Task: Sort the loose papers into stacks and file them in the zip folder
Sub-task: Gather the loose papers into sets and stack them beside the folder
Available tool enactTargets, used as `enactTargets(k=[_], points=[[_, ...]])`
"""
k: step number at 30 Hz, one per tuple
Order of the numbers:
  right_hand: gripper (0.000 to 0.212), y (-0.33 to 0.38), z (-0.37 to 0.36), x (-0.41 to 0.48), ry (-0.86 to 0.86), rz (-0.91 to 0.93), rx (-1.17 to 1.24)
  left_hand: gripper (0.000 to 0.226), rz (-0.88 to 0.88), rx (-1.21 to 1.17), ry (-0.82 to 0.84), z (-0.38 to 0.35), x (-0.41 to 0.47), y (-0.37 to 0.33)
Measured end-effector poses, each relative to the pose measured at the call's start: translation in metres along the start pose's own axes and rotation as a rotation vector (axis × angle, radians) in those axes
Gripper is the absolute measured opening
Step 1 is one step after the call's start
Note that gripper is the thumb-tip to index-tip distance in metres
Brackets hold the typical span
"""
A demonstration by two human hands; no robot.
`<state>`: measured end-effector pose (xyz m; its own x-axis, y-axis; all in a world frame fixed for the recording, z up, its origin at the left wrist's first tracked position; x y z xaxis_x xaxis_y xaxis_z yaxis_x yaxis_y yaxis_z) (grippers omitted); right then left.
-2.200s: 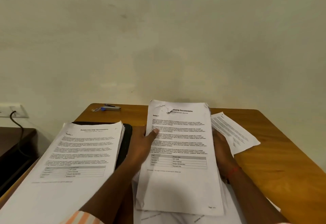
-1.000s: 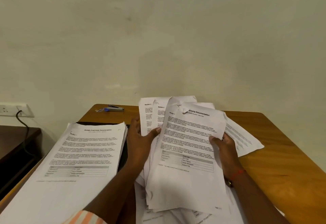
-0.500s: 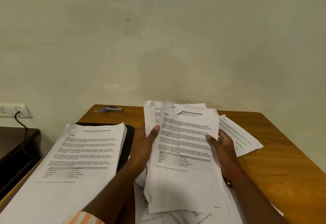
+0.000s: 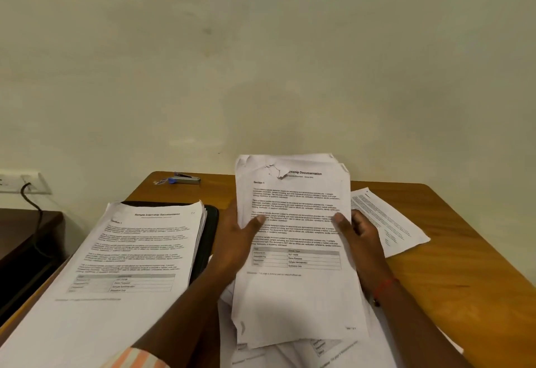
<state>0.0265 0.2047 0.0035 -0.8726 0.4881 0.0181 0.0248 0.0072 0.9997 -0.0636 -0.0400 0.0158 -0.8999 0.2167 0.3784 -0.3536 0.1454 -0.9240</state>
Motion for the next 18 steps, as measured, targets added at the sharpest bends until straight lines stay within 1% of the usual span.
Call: enactTargets(k=[3, 5, 6, 7, 9, 10, 12, 14, 16, 18], points=[[0.034, -0.002, -0.009, -0.004, 0.178, -0.006, 0.083, 0.032, -0.053, -0.010, -0.158, 0.011, 0.002, -0.014], [0.036, -0.001, -0.016, -0.007, 0.229, 0.027, 0.036, 0.026, -0.092, -0.011, -0.223, 0.017, 0.002, -0.021], [0.034, 0.000, -0.018, -0.009, 0.209, 0.064, 0.011, 0.026, -0.109, -0.014, -0.231, 0.017, 0.001, -0.025], [0.032, 0.003, -0.018, -0.011, 0.152, 0.101, -0.002, 0.027, -0.127, -0.030, -0.225, 0.016, 0.000, -0.028], [0.031, 0.010, -0.013, -0.013, -0.033, 0.160, -0.050, 0.031, -0.161, -0.078, -0.165, 0.010, -0.004, -0.034], [0.033, 0.012, -0.010, -0.014, -0.116, 0.178, -0.062, 0.032, -0.175, -0.082, -0.126, 0.006, -0.005, -0.035], [0.041, 0.017, -0.008, -0.017, -0.201, 0.204, -0.045, 0.034, -0.198, -0.041, -0.069, 0.000, -0.008, -0.037], [0.041, 0.020, -0.009, -0.018, -0.218, 0.224, -0.048, 0.033, -0.225, -0.001, -0.061, -0.001, -0.009, -0.037], [0.033, 0.022, -0.013, -0.021, -0.184, 0.246, -0.051, 0.034, -0.232, 0.016, -0.071, -0.001, -0.009, -0.034], [0.032, 0.020, -0.016, -0.023, -0.134, 0.247, -0.015, 0.036, -0.244, 0.034, -0.074, -0.001, -0.010, -0.034]])
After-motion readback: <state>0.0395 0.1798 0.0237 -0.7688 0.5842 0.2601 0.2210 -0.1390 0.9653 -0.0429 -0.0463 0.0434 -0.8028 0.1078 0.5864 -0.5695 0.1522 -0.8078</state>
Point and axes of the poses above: each hand's wrist, its own x-axis towards the middle knuckle, its own z-axis out of the back of the hand, y = z × x, the point moved 5 cm from there along x, towards the middle knuckle, and after that the axes turned 10 degrees about -z, right-handed, at the moved point
